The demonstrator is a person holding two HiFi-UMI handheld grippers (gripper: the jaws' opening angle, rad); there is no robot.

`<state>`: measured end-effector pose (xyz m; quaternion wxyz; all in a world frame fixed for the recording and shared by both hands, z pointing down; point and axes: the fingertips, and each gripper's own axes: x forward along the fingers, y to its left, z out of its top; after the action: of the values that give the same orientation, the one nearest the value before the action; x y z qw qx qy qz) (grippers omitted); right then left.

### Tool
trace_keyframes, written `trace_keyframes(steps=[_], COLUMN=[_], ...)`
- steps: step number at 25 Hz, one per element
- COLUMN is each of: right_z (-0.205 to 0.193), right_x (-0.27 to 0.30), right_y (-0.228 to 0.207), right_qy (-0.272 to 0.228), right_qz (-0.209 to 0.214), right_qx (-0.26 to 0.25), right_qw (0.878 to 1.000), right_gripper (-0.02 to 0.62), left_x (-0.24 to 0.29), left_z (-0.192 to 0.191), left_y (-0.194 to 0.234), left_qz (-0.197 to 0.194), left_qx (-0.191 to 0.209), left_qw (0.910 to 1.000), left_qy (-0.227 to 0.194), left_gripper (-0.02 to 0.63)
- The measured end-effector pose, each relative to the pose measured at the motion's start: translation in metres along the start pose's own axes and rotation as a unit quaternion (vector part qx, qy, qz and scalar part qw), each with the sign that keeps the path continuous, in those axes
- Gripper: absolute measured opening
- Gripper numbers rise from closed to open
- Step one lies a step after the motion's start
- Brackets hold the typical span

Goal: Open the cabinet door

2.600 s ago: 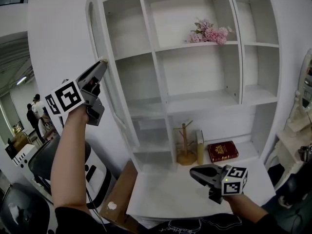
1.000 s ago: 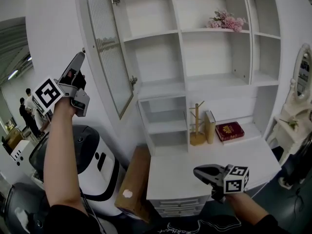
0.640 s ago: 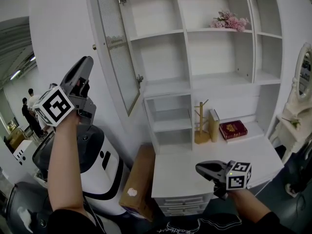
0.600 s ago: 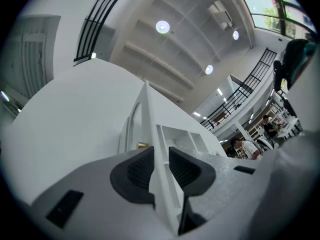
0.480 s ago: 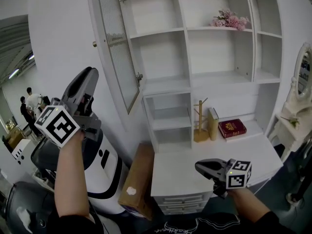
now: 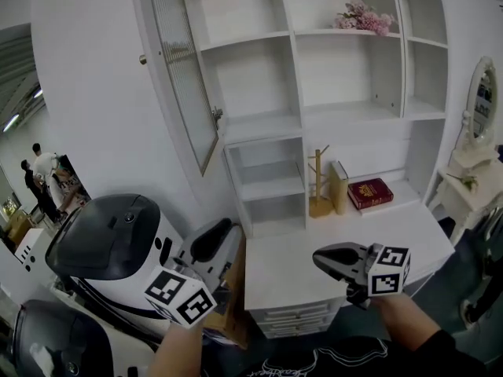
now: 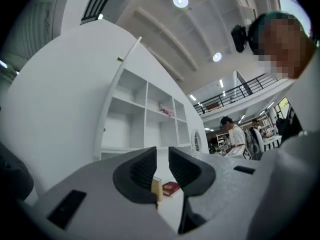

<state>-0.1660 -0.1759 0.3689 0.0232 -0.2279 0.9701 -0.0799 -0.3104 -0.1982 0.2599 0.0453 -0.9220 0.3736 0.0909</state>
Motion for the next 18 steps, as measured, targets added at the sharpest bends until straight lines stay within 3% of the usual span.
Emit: trace_keyframes(steps=[7, 9, 11, 18], right_z=[0.002, 0.0, -0.002, -0.013], right_x=[-0.008, -0.008, -0.008, -0.009], right_y=[0.006, 0.007, 0.007, 0.011], right_qy=[-0.012, -0.017, -0.021, -0.023], right_qz=[-0.013, -0.017, -0.019, -0.013], right_qx=[-0.021, -0.024, -0.02, -0.001], right_qw=[1.0, 0.999, 0.999, 1.0], right_gripper=[0.005, 0.005, 0.005, 0.005], left_x=[0.004, 0.0, -0.002, -0.005], left_z=[-0.087, -0.098, -0.104, -0.118], left_y=[-0.05, -0.052, -0.056, -0.067], left_qz=[-0.016, -0.008, -0.009, -0.009], left_qx=[-0.057, -0.056, -0.06, -0.06], left_qw=[0.9971, 0.9965, 0.9961, 0.9957], left_qy=[0.048, 0.062, 0.065, 0.071], left_gripper=[0.051, 0.048, 0.005, 0.005])
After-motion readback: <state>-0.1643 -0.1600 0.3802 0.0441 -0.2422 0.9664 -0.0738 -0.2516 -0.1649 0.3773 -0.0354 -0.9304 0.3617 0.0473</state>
